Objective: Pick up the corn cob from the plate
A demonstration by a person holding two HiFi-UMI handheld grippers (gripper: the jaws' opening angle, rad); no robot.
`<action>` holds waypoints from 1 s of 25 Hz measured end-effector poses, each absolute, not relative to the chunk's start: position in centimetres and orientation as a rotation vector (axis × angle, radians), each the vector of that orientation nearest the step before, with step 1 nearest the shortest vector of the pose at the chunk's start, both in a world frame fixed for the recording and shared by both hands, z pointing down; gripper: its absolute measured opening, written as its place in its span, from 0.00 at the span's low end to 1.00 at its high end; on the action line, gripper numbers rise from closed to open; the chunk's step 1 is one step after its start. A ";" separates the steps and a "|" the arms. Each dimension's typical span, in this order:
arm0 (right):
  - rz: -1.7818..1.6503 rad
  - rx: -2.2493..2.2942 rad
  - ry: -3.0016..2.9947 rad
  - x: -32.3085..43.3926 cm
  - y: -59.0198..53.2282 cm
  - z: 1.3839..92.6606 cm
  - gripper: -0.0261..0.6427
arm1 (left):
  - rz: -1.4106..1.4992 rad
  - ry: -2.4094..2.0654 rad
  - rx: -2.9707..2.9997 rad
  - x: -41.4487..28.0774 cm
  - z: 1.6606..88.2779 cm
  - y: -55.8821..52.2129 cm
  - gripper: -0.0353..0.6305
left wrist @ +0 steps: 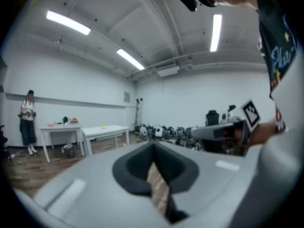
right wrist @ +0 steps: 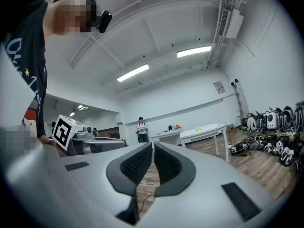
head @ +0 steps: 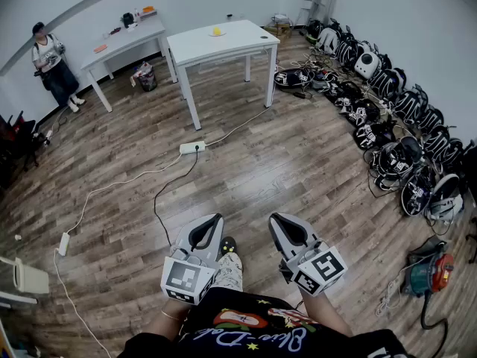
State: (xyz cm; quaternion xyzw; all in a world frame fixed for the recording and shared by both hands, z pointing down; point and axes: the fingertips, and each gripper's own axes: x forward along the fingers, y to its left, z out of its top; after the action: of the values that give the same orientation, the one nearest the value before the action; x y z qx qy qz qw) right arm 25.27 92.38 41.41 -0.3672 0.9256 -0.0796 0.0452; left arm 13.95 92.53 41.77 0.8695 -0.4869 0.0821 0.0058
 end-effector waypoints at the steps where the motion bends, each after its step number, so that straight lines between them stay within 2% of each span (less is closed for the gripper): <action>1: -0.247 -1.128 2.830 25.3 90.6 41.3 0.06 | 0.245 -1.515 2.726 14.1 41.7 90.8 0.05; 8: -0.218 -1.167 2.821 23.3 77.5 39.9 0.06 | 0.196 -1.467 2.760 12.3 40.6 77.2 0.05; 17: -0.171 -1.243 2.804 18.9 60.1 40.1 0.06 | 0.179 -1.498 2.772 6.6 40.7 59.7 0.05; 25: -0.207 -1.238 2.818 18.6 42.3 41.3 0.06 | 0.203 -1.536 2.721 4.9 41.4 42.3 0.05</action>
State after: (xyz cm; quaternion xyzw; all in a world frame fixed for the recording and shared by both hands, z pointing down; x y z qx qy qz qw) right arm 18.61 42.32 41.26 -0.4011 0.9131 -0.0670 0.0286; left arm 4.90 42.27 41.37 0.8690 -0.4906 0.0650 0.0052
